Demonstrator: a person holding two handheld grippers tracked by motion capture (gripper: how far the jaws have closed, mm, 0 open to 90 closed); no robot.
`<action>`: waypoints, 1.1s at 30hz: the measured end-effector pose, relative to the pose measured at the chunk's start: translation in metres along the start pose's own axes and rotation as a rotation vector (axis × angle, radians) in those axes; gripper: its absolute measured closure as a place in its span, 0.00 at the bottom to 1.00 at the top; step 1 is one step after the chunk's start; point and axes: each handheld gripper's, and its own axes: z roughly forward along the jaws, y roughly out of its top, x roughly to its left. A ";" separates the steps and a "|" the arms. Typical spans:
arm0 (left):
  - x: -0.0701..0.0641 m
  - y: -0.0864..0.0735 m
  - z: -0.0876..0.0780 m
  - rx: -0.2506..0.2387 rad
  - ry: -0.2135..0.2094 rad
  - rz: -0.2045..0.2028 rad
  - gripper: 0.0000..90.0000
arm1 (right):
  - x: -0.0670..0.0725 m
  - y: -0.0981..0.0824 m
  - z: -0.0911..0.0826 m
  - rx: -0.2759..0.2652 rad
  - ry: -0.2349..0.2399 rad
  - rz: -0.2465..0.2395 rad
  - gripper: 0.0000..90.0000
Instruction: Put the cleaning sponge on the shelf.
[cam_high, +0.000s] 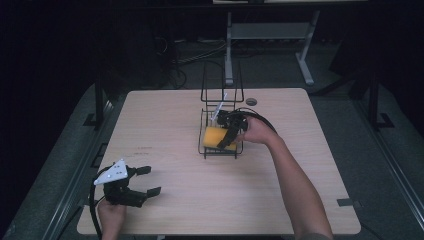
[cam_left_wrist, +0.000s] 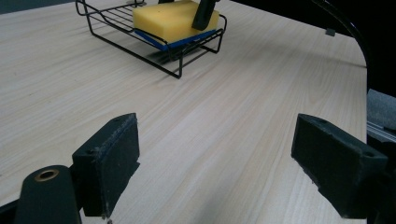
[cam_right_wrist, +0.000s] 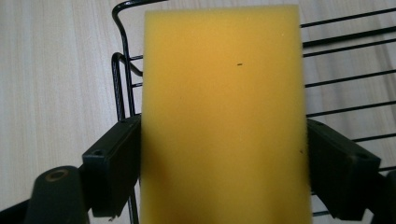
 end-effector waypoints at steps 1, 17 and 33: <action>0.000 0.000 0.000 0.003 0.000 0.001 0.16 | 0.000 0.000 -0.001 0.003 -0.003 0.002 0.19; 0.000 0.001 0.000 0.002 -0.001 0.003 0.16 | 0.007 0.002 -0.013 -0.059 -0.033 -0.006 0.18; 0.000 0.001 -0.001 -0.007 0.002 -0.002 0.16 | 0.013 0.001 -0.014 -0.113 -0.061 -0.016 0.17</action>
